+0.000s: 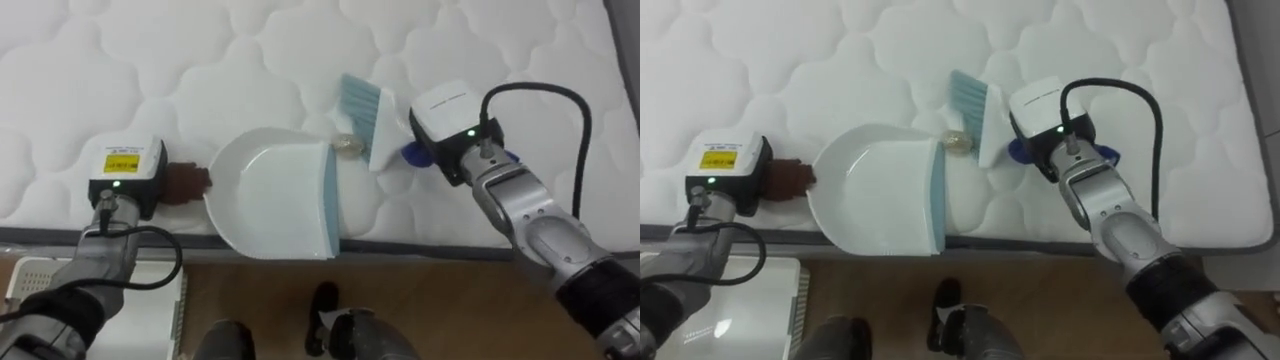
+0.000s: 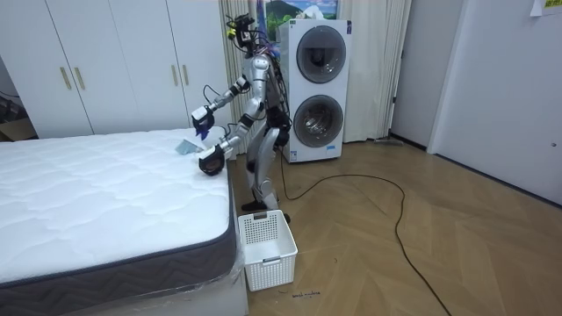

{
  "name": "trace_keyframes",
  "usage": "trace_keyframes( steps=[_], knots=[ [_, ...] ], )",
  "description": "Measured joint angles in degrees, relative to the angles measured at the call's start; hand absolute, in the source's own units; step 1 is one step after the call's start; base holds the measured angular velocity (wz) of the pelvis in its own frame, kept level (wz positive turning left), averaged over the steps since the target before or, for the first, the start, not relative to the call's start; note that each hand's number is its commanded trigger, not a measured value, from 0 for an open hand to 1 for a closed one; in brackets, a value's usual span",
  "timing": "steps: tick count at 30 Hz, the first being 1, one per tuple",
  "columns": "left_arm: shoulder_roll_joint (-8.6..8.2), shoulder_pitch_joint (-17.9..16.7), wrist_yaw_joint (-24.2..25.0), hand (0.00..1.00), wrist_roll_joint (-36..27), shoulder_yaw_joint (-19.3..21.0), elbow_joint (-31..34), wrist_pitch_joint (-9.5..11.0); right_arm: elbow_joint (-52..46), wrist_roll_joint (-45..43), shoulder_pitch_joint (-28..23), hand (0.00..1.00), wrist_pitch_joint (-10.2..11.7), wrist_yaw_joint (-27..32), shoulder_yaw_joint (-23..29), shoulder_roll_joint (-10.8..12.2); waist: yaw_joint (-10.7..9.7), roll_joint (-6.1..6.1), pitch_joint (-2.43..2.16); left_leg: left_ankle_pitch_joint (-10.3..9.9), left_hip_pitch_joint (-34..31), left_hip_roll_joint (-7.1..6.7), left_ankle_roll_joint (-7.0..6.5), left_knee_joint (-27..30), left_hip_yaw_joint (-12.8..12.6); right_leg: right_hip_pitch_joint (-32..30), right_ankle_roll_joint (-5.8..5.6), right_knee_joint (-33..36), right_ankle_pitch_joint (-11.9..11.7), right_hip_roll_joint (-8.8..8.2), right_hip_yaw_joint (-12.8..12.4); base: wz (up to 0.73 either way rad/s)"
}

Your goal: Clean bed

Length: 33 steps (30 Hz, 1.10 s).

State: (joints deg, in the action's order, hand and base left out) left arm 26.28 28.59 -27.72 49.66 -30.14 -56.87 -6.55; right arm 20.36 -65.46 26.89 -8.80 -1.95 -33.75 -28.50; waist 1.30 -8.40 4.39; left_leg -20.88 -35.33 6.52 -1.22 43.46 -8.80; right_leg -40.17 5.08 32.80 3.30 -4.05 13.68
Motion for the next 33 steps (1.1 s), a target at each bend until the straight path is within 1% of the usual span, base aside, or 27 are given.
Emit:
trace_keyframes(
  steps=[4,6,9,10,14,19,24,29,31,33],
  knots=[
    [0.03,-0.3,-0.01,1.0,-0.02,0.03,-0.63,0.59,-3.14,0.03,-0.03,1.0,0.12,-2.64,-0.93,0.03,0.0,-0.03,-0.35,0.02,0.1,0.07,0.04,0.05,-0.15,0.03,0.08,0.08,-0.05,0.02,-0.06,0.0],
    [0.06,-0.71,0.0,1.0,-0.02,0.04,-0.64,0.82,-3.5,0.52,-0.06,1.0,0.96,-3.43,-0.96,0.8,0.01,-0.02,-0.56,0.02,0.09,0.1,0.04,0.12,-0.15,0.08,0.09,0.07,-0.06,0.02,0.24,0.0],
    [0.15,-0.73,0.15,1.0,-0.01,0.05,-0.76,1.05,-5.28,2.28,-0.14,1.0,1.38,-5.28,-1.05,1.36,0.05,-0.06,-0.59,0.03,-0.19,0.2,0.05,0.21,-0.15,-0.01,0.11,-0.13,-0.08,0.06,0.33,0.0],
    [0.32,-0.73,0.55,1.0,-0.02,0.07,-0.8,1.25,-5.99,2.47,-0.18,1.0,1.88,-5.66,-1.06,1.41,0.05,-0.06,-0.6,0.03,-0.24,0.21,0.05,0.21,-0.15,-0.05,0.11,-0.14,-0.08,0.08,0.34,0.0],
    [0.87,-0.73,0.92,1.0,-0.02,0.22,-0.8,1.88,-7.86,2.48,-0.69,1.0,1.93,-7.47,-1.04,1.42,0.05,-0.08,-0.62,0.02,-0.32,0.32,0.06,0.18,-0.16,-0.12,0.12,-0.18,-0.08,0.17,0.4,0.0],
    [1.28,-0.86,1.87,1.0,-0.19,0.23,-0.94,1.74,-8.99,2.5,-1.44,1.0,1.93,-9.42,-1.18,2.13,0.23,0.0,-1.08,0.02,-0.2,0.85,0.36,0.0,-0.28,0.04,0.45,-0.9,-0.3,0.79,0.44,-0.04],
    [1.33,-0.9,1.96,1.0,-0.64,0.21,-1.27,1.66,-9.3,2.75,-2.33,1.0,1.79,-9.47,-1.66,2.13,0.58,0.09,-1.12,0.0,-0.03,1.18,0.6,-0.05,-0.28,0.29,0.64,-1.31,-0.43,1.23,0.36,-0.02],
    [1.42,-1.34,1.95,1.0,-0.57,0.22,-1.84,1.71,-9.42,2.91,-2.69,1.0,1.78,-9.74,-2.11,2.36,0.82,0.6,-1.41,-0.01,-0.02,1.58,0.73,-0.02,-0.39,0.36,0.73,-1.56,-0.5,1.61,0.29,-0.01],
    [1.43,-2.06,1.79,1.0,-0.57,0.43,-1.75,1.7,-9.41,4.78,-2.69,1.0,1.72,-10.32,-2.15,2.29,1.02,0.84,-1.56,-0.05,0.13,1.68,0.81,-0.03,-0.54,0.36,0.77,-1.51,-0.48,1.74,0.2,-0.04],
    [1.54,-2.69,1.77,1.0,-0.57,0.75,-1.75,1.57,-9.41,6.99,-2.69,1.0,1.61,-11.25,-2.17,2.12,1.14,0.93,-1.59,-0.01,0.19,1.71,1.01,-0.04,-0.54,0.28,0.95,-1.25,-0.33,1.76,0.2,0.0]
  ],
)
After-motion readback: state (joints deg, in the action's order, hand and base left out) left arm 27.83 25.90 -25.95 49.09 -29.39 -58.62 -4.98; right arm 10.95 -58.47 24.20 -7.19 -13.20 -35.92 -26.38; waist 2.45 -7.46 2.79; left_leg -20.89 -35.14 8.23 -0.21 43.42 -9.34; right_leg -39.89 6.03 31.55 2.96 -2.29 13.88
